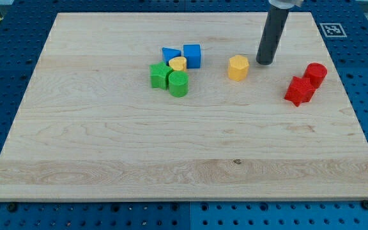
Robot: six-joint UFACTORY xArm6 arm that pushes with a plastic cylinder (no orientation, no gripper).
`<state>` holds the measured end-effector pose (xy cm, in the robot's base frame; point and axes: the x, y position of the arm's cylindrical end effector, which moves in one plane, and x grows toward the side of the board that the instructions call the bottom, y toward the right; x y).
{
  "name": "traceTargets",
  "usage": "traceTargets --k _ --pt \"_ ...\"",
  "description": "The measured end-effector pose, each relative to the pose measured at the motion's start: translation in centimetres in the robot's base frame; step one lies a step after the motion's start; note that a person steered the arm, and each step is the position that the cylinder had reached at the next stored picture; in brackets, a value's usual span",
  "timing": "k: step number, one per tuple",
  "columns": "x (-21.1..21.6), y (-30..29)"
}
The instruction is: Move the yellow hexagon closer to the blue cube
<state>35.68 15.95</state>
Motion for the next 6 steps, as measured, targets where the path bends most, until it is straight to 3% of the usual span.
traceTargets --k 2,6 --pt "3.2 -3.0" --pt "2.8 -9.1"
